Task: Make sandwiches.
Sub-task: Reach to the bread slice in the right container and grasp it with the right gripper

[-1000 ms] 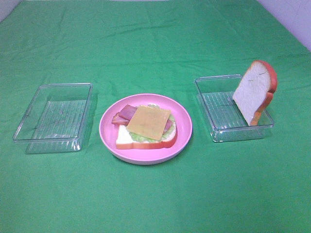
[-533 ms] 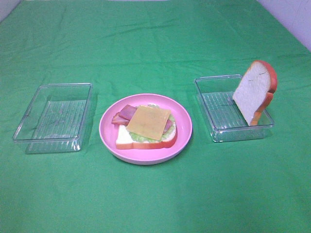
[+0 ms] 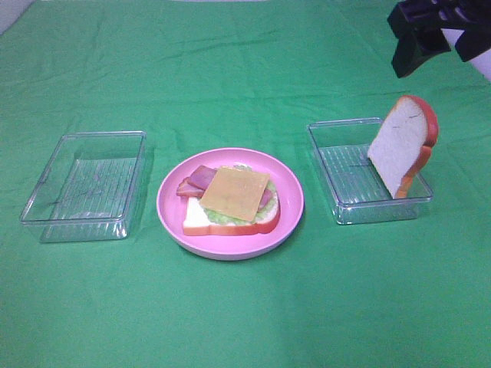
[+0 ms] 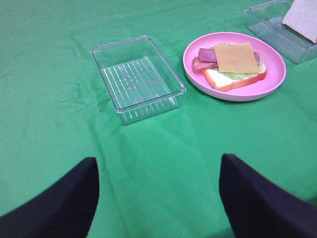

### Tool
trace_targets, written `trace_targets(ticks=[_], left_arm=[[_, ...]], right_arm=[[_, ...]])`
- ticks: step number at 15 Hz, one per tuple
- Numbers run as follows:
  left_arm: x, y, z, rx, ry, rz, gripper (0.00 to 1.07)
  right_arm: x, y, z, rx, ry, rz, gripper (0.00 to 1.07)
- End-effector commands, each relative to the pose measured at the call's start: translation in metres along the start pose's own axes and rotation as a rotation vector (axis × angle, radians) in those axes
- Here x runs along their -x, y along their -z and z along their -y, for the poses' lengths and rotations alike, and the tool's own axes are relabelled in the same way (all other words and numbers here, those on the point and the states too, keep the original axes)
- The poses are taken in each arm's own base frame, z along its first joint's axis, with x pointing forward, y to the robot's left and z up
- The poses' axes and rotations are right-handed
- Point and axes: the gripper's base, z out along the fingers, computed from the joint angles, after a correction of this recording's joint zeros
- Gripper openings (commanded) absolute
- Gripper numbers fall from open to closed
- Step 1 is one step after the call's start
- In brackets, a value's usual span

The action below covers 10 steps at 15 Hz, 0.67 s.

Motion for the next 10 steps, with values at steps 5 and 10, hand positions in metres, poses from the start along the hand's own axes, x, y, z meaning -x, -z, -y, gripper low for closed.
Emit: trace_targets(ticks=[5, 10], left_arm=[[0.0, 0.002, 0.0, -0.008, 0.008, 0.03, 0.67], [0.0, 0.002, 0.0, -0.008, 0.008, 0.03, 0.67]], right_arm=[[0.046, -0.051, 0.078, 0.154, -0.222, -0.175, 0.69], [0.042, -0.098, 0.09, 0.288, -0.25, -0.279, 0.69]])
